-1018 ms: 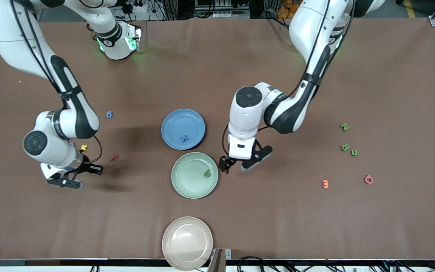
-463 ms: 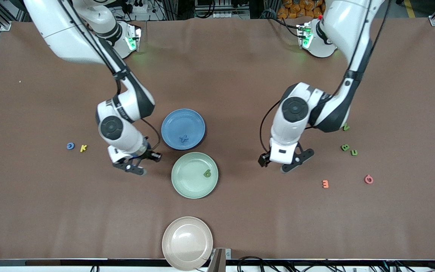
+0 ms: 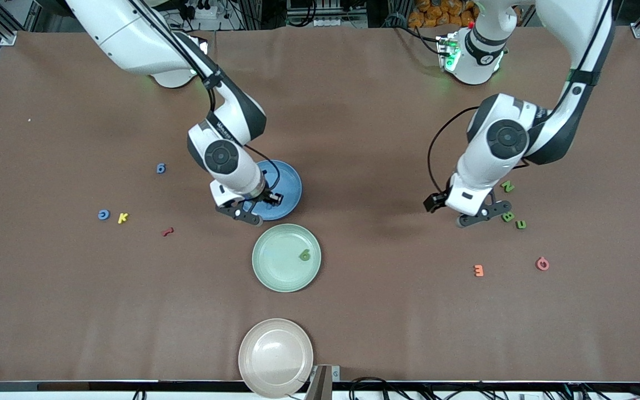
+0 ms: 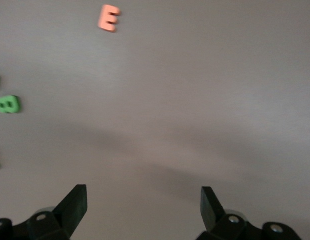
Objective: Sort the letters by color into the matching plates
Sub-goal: 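Release the E onto the blue plate while the left gripper reaches green B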
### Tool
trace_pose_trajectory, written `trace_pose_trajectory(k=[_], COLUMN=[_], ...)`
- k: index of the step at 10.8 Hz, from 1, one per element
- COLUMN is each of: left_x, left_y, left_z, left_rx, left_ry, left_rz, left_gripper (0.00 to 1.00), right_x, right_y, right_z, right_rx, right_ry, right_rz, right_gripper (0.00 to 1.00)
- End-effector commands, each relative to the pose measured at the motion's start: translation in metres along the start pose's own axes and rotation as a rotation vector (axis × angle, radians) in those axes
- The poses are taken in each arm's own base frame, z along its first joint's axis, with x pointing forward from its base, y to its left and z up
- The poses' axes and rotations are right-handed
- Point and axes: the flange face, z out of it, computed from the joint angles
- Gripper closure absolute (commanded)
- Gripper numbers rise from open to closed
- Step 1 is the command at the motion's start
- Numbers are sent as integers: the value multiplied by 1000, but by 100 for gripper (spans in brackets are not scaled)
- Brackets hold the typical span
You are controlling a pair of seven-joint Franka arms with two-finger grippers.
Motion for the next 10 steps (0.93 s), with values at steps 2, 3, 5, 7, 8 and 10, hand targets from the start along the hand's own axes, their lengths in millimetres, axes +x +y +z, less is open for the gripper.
trace_pose_trajectory(k=[2, 3, 5, 7, 8, 10], left_x=[40, 56, 73, 85, 87, 85], left_y=[-96, -124, -154, -175, -178, -189], left_z=[22, 28, 43, 63, 76, 104], left_rx=[7, 5, -19, -50, -63, -3], left_ry=[-42, -40, -33, -9, -2, -5], left_rz=[72, 97, 63, -4, -30, -32], left_gripper=[0, 0, 0, 0, 0, 0], right_x=[-30, -33, -31, -22, -17, -15], right_y=[39, 54, 88, 134, 160, 208], right_z=[-17, -24, -47, -69, -73, -69], right_rx=[-43, -53, -82, -157, -193, -232], right_ry=[9, 18, 44, 22, 2, -26], right_rz=[14, 24, 60, -29, -75, -185], right_gripper=[0, 0, 0, 0, 0, 0])
